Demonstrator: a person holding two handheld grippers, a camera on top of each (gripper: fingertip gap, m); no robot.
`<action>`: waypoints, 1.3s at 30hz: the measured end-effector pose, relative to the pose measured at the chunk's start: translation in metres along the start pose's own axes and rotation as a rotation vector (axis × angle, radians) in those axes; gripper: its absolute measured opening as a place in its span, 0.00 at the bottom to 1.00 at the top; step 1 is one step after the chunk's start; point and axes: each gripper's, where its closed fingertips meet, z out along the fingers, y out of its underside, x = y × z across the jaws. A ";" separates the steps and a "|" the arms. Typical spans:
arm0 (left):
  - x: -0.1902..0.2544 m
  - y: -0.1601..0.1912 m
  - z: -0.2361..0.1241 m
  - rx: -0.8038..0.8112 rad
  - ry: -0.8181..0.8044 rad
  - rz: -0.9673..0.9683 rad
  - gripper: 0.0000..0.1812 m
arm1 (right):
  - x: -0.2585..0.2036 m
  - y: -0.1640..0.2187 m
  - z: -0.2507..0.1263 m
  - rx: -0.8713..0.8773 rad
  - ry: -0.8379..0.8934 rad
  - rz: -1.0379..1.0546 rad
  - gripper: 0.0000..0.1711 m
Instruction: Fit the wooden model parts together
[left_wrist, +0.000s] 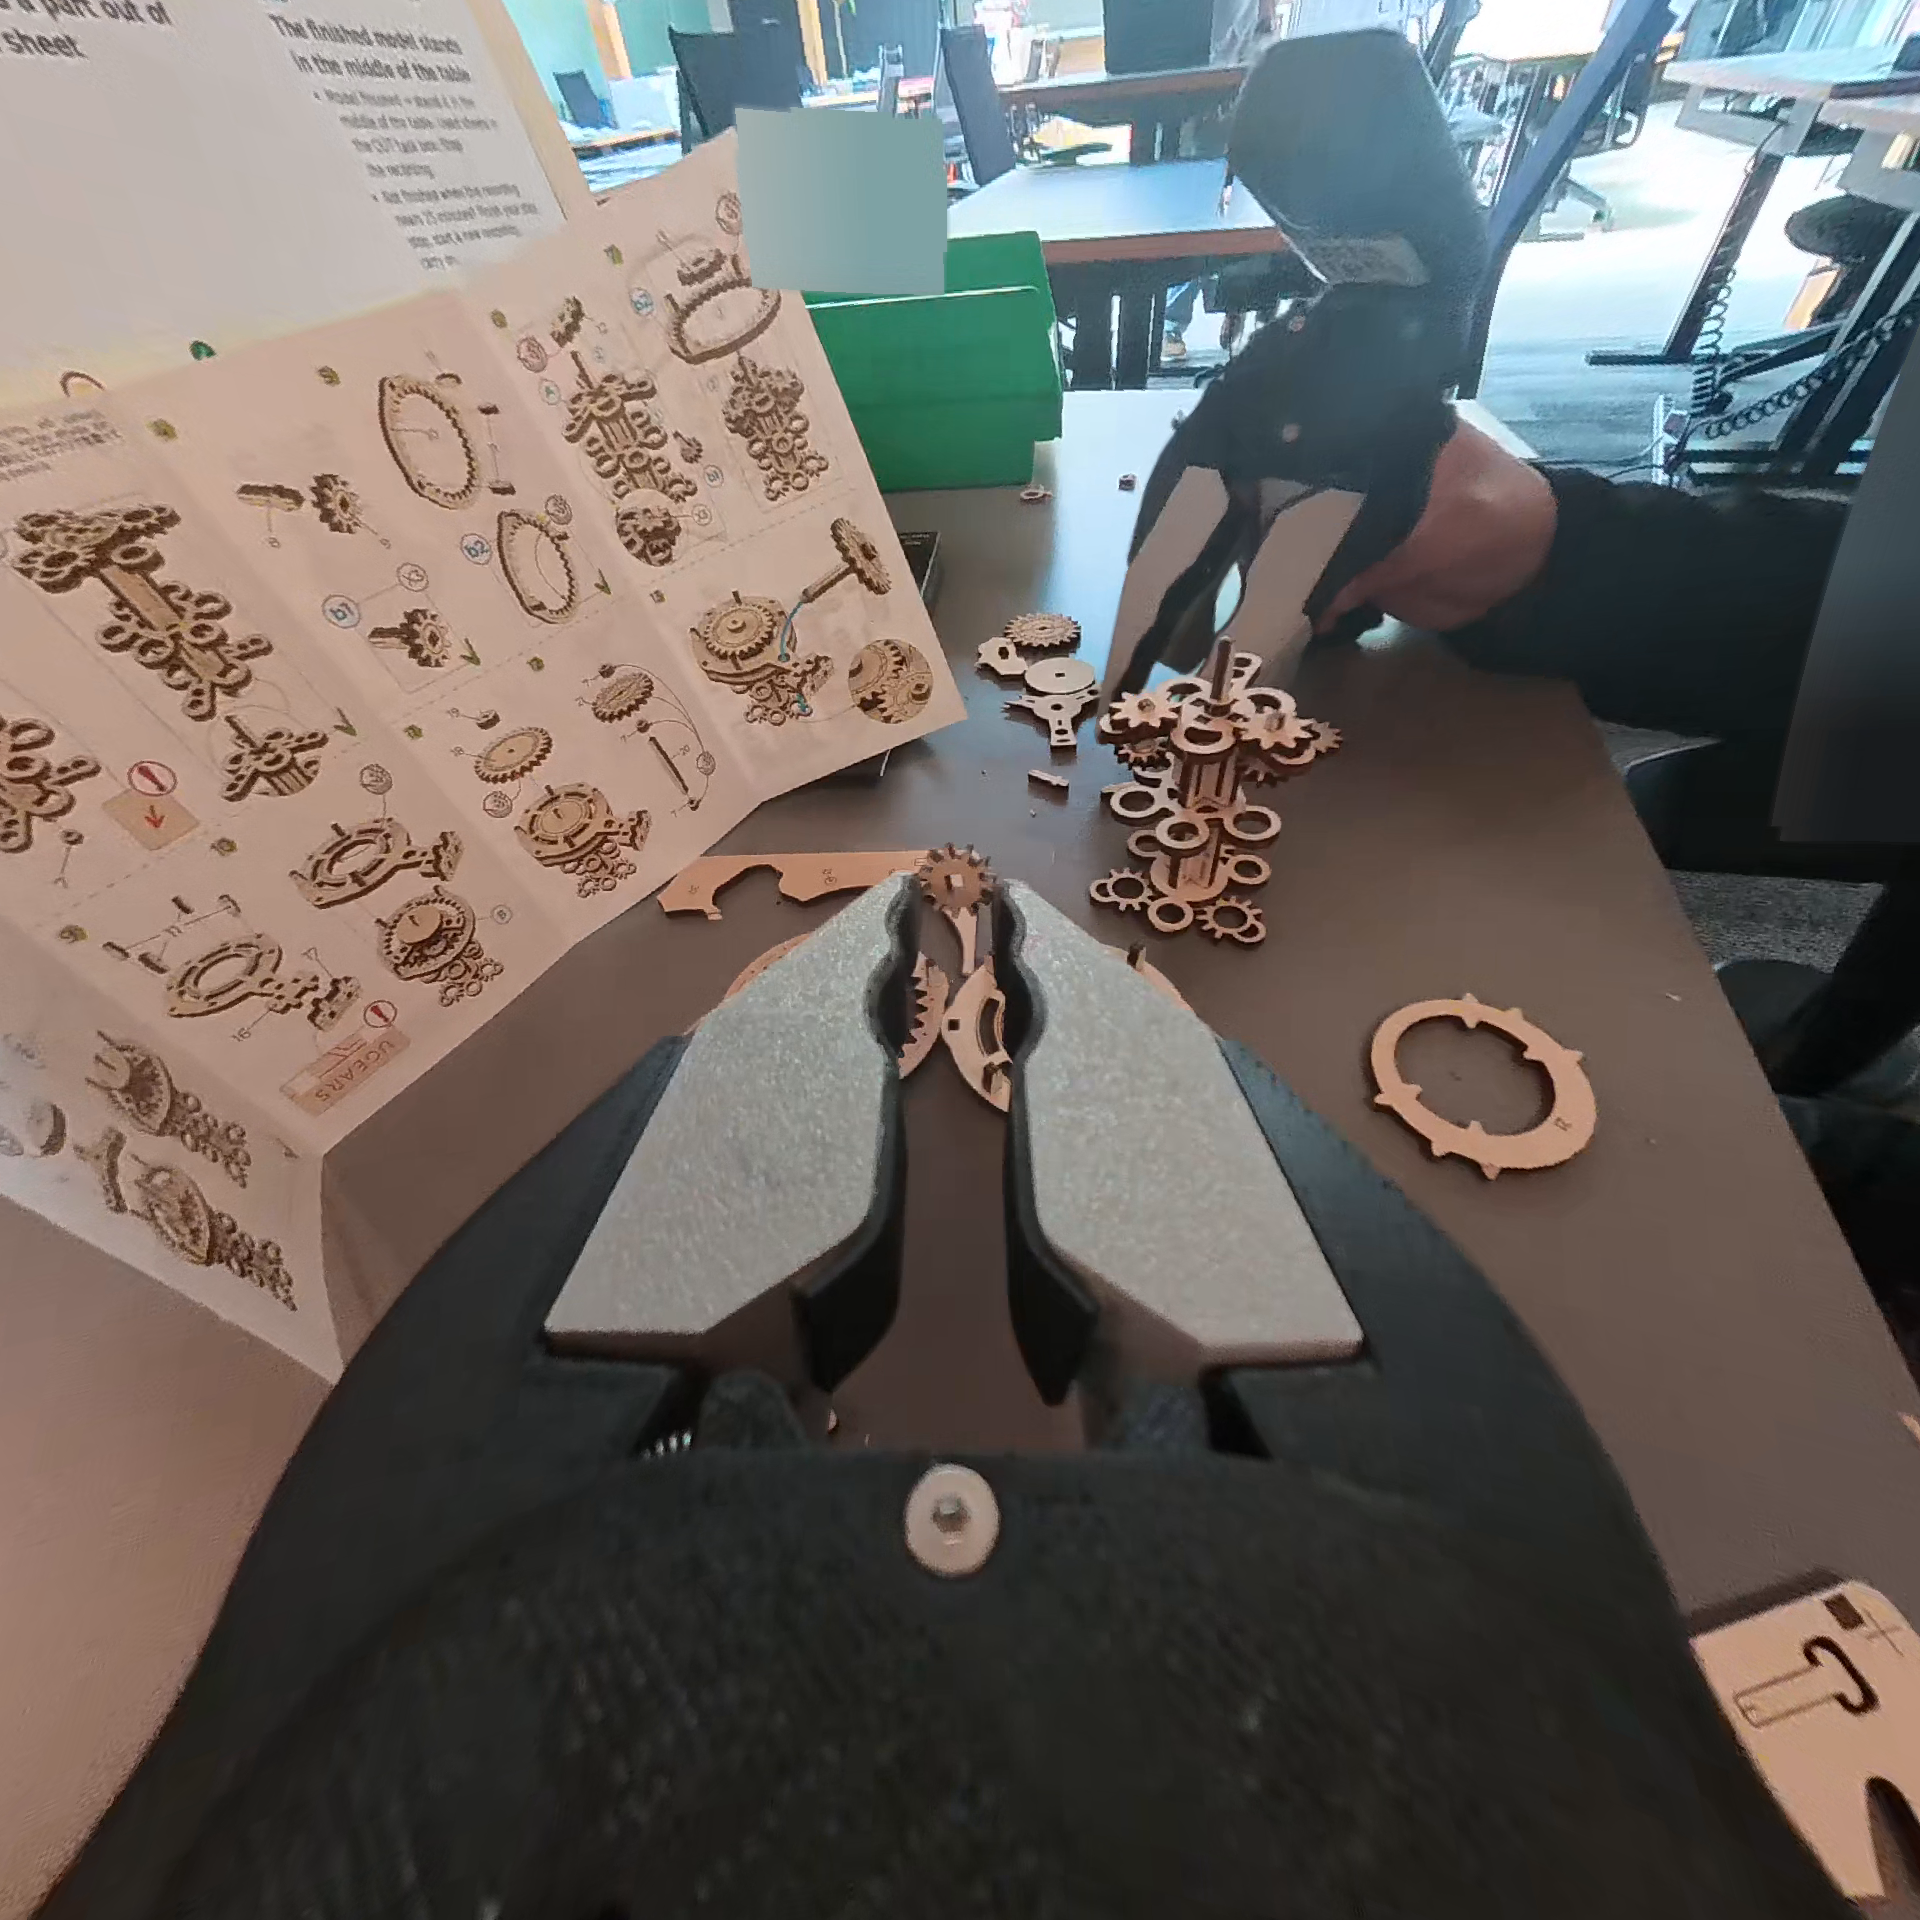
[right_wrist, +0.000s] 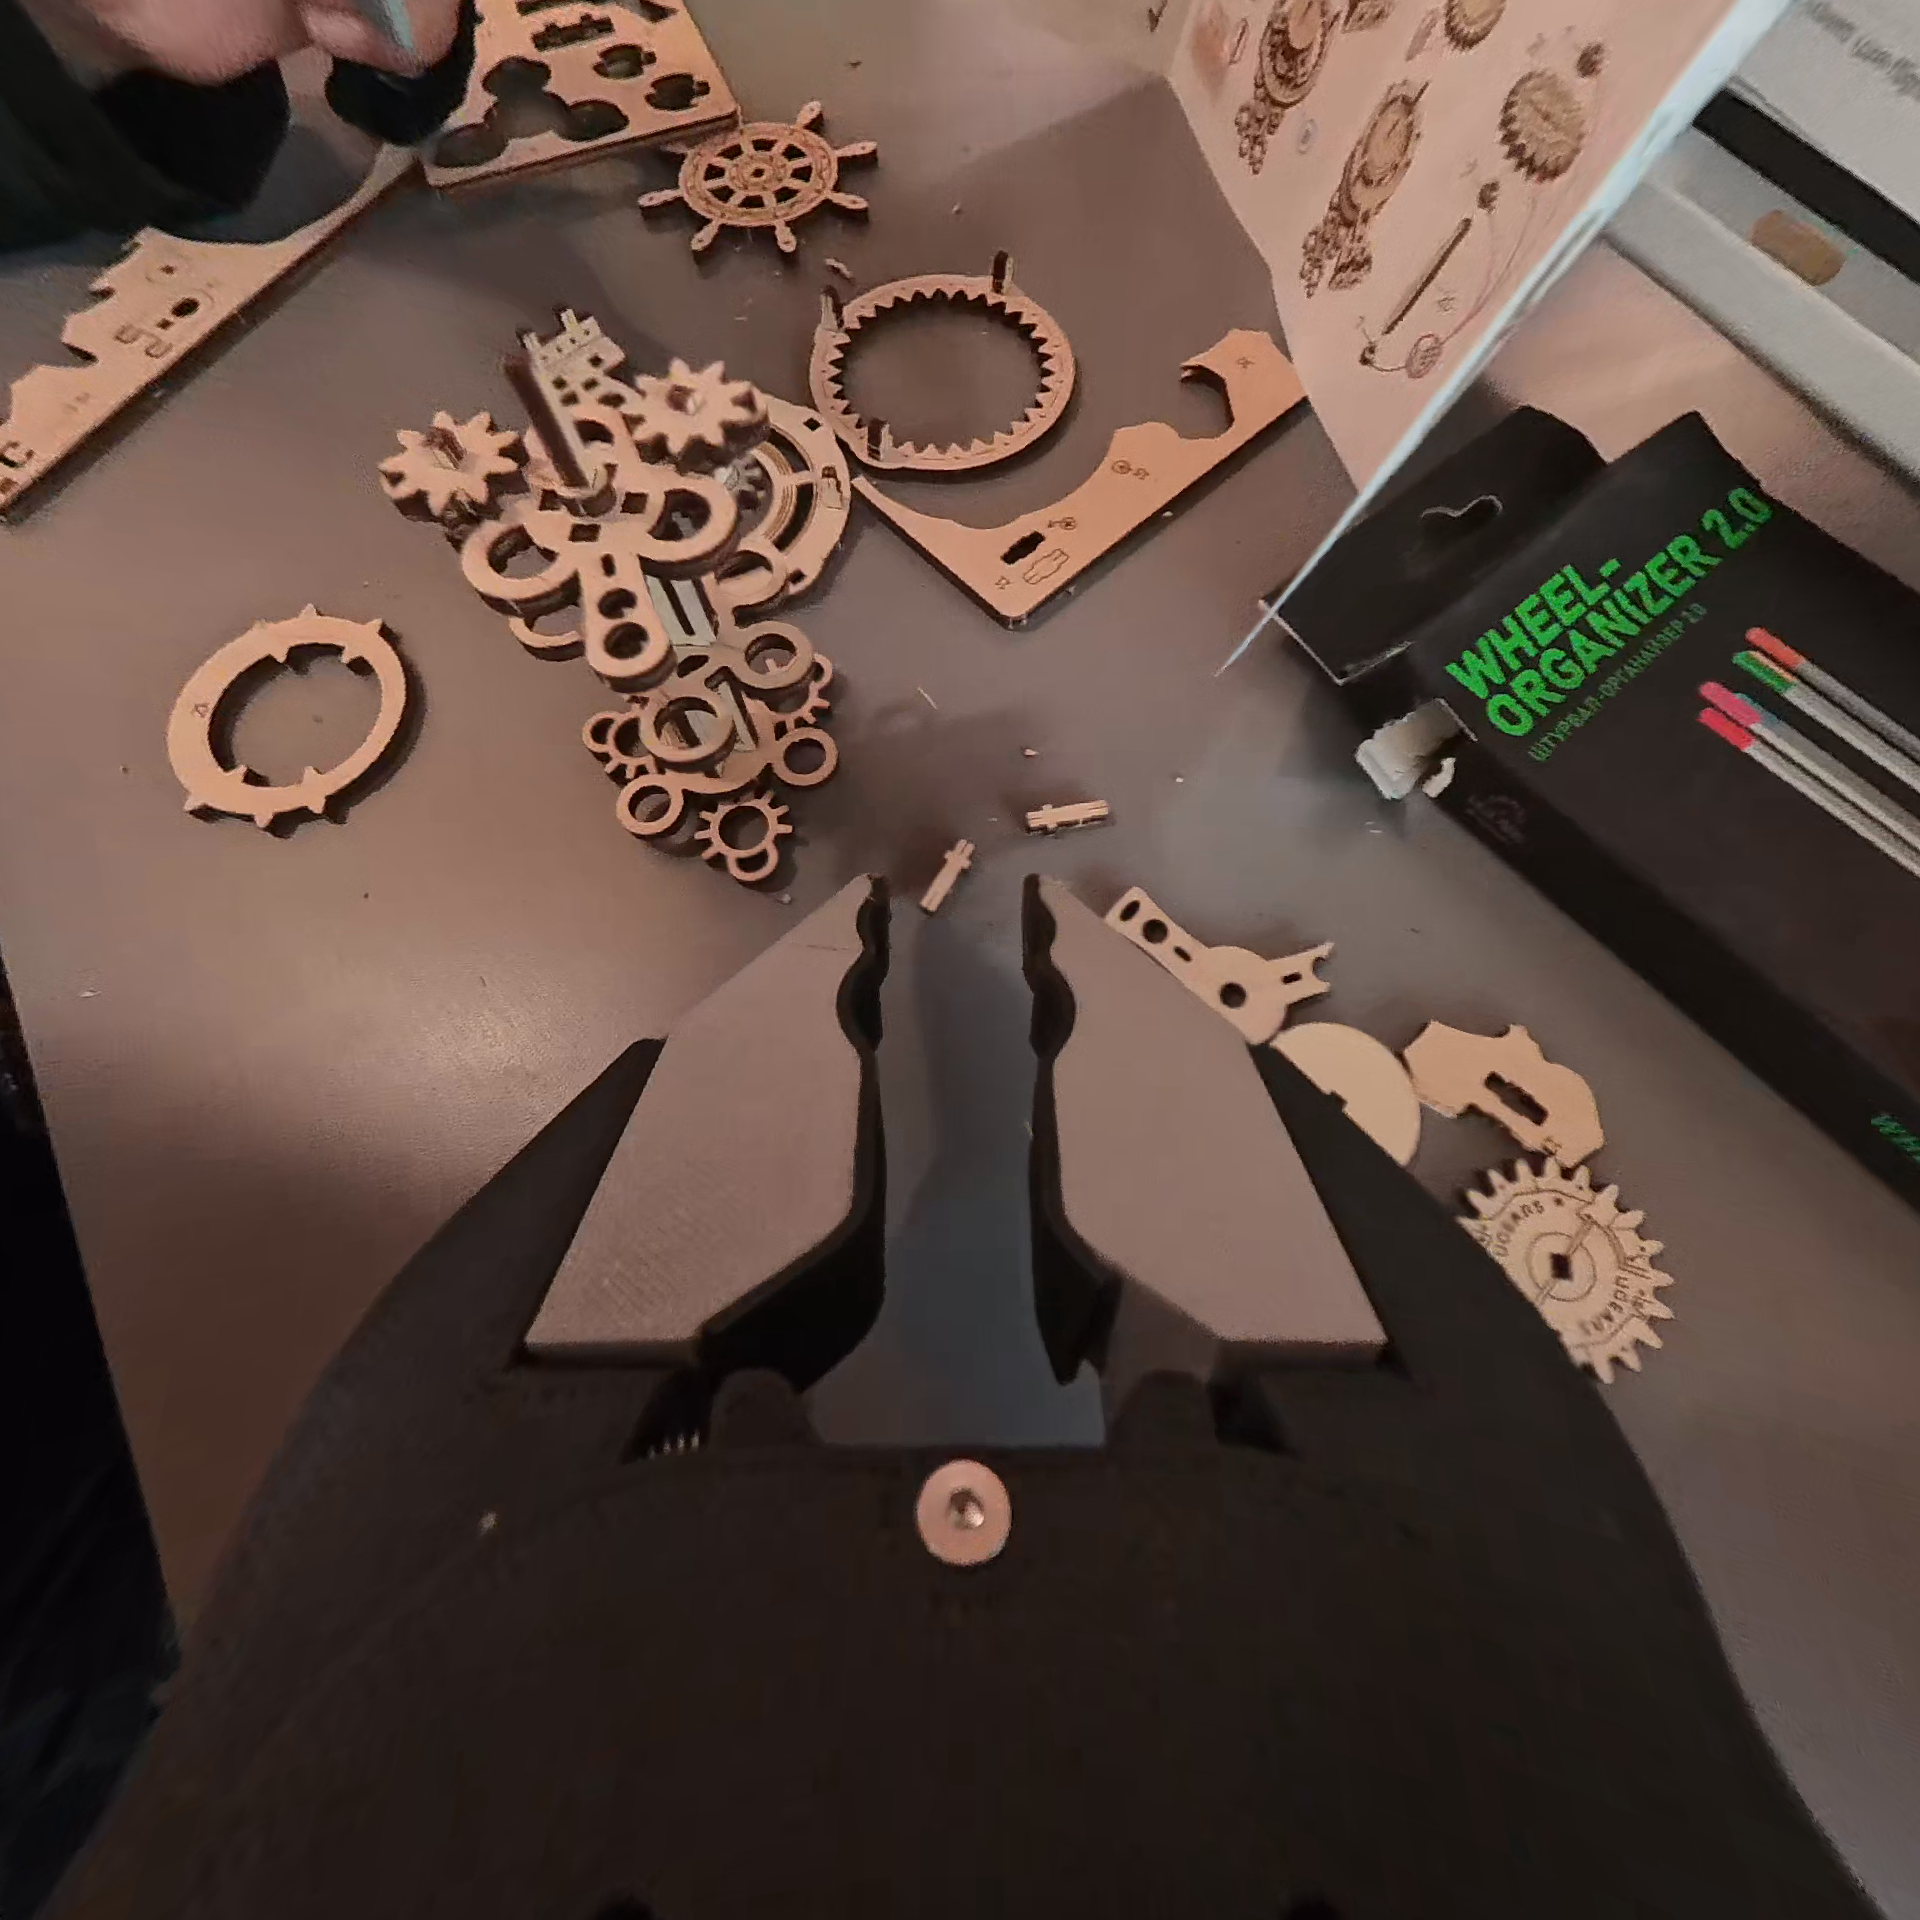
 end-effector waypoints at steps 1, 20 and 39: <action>0.001 0.000 0.000 0.003 0.001 -0.001 0.05 | 0.000 0.002 0.002 -0.019 0.013 -0.004 0.13; 0.027 -0.019 -0.002 0.129 0.126 0.012 0.06 | 0.001 -0.004 0.000 0.018 0.100 -0.064 0.00; 0.063 -0.077 -0.060 0.528 0.637 -0.295 0.05 | -0.081 -0.114 -0.061 0.424 0.055 -0.243 0.00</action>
